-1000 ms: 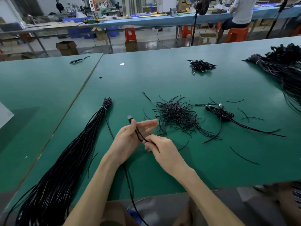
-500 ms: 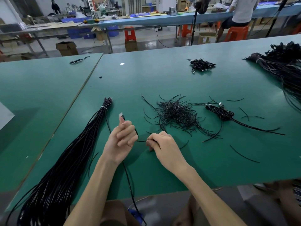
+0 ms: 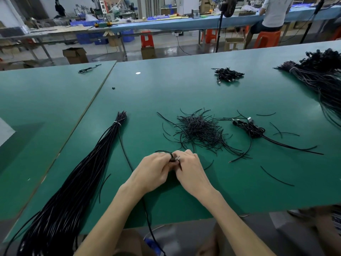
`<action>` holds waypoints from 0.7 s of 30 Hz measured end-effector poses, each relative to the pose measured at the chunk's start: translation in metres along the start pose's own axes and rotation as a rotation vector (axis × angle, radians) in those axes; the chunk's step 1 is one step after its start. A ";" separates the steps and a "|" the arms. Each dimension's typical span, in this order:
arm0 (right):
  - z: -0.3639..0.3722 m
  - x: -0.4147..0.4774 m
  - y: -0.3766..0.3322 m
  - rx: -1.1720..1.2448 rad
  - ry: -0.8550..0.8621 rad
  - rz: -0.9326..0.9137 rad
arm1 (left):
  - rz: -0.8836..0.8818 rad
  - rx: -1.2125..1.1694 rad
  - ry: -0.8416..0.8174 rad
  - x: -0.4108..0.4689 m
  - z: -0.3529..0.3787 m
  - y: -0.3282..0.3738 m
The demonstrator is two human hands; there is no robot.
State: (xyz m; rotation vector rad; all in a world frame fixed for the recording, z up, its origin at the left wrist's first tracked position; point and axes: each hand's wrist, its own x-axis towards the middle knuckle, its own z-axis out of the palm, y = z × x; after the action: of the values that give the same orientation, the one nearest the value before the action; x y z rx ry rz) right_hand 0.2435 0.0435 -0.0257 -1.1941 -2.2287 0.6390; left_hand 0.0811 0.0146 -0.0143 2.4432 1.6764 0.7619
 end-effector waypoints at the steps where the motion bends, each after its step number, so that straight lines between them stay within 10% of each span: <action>1: -0.001 0.000 0.000 0.046 0.012 0.025 | 0.038 0.039 0.015 -0.001 -0.001 -0.001; 12: 0.001 0.001 -0.001 0.021 0.170 0.039 | -0.166 0.041 0.081 0.005 0.006 -0.018; 21: -0.005 0.000 0.003 0.393 0.208 -0.009 | -0.457 -0.839 0.025 0.018 0.003 0.003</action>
State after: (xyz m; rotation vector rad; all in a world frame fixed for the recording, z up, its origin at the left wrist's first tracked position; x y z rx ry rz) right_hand 0.2479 0.0456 -0.0239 -0.9983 -1.8290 0.8598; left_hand 0.0903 0.0302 -0.0092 1.4334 1.4163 1.1157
